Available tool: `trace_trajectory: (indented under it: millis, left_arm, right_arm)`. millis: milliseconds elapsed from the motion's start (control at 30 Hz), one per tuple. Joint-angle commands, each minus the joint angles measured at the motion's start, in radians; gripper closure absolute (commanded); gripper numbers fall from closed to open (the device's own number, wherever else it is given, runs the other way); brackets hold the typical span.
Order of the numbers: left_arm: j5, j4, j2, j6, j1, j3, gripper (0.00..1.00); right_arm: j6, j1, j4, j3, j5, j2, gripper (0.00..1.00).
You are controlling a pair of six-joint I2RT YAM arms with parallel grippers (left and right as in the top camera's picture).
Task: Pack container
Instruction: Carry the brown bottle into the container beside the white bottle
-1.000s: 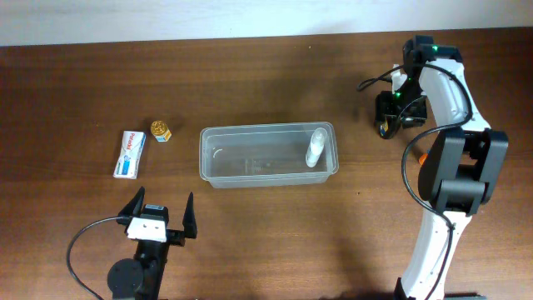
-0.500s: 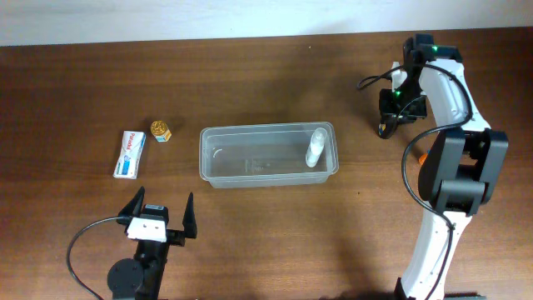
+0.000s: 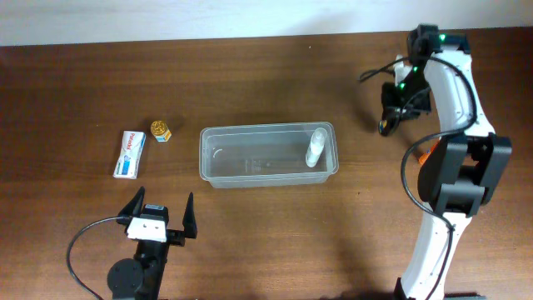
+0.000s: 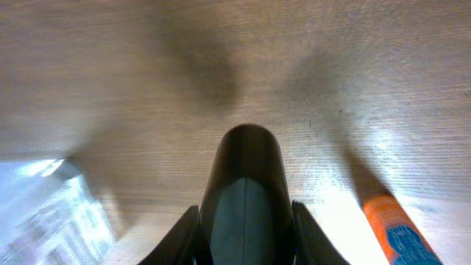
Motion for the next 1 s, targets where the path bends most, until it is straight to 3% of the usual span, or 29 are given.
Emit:
trace_trajectory:
  millis: [0, 200, 600, 967]
  left_arm:
    - [-0.003, -0.005, -0.008, 0.012, 0.003, -0.002, 0.01]
    - [-0.003, -0.005, -0.008, 0.012, 0.003, -0.002, 0.01]
    - [-0.003, -0.005, -0.008, 0.012, 0.003, -0.002, 0.01]
    - [-0.003, -0.005, -0.008, 0.012, 0.003, -0.002, 0.01]
  right_arm:
    - [0.008, 0.053, -0.035, 0.114, -0.024, -0.123, 0.78]
    - [0.087, 0.175, -0.052, 0.203, -0.023, -0.204, 0.78]
    - [0.24, 0.463, -0.064, 0.208, -0.005, -0.259, 0.77]
    - [0.404, 0.65, -0.074, 0.184, 0.166, -0.241, 0.77]
